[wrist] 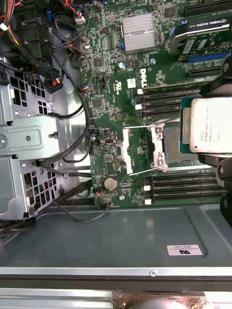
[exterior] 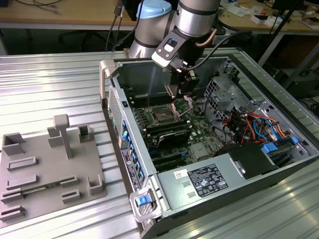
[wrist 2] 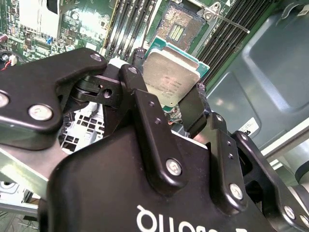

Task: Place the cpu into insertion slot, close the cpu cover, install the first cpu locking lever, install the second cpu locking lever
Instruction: 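Place the cpu into insertion slot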

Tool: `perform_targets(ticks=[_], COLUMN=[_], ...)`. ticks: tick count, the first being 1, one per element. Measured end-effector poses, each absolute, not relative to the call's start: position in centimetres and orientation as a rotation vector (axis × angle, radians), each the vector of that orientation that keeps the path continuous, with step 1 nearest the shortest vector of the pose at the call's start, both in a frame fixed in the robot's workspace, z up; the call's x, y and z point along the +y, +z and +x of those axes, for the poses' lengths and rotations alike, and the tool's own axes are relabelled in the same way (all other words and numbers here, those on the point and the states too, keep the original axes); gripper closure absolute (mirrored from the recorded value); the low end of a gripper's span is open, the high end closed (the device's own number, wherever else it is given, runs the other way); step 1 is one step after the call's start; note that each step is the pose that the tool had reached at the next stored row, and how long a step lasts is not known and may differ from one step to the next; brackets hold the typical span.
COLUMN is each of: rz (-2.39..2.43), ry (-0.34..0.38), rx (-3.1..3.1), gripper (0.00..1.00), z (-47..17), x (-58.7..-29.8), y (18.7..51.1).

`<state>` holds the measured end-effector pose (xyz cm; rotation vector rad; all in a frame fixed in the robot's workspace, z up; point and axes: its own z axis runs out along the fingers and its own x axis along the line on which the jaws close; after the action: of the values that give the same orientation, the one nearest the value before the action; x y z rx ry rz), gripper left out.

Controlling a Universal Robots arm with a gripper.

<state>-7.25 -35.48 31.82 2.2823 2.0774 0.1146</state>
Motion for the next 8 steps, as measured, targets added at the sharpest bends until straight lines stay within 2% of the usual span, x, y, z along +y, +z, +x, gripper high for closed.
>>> perform_targets(ticks=[8], rz=[2.283], ry=[0.116], rx=[2.078], gripper=[0.46], z=[-7.25], x=[-35.48], y=[31.8])
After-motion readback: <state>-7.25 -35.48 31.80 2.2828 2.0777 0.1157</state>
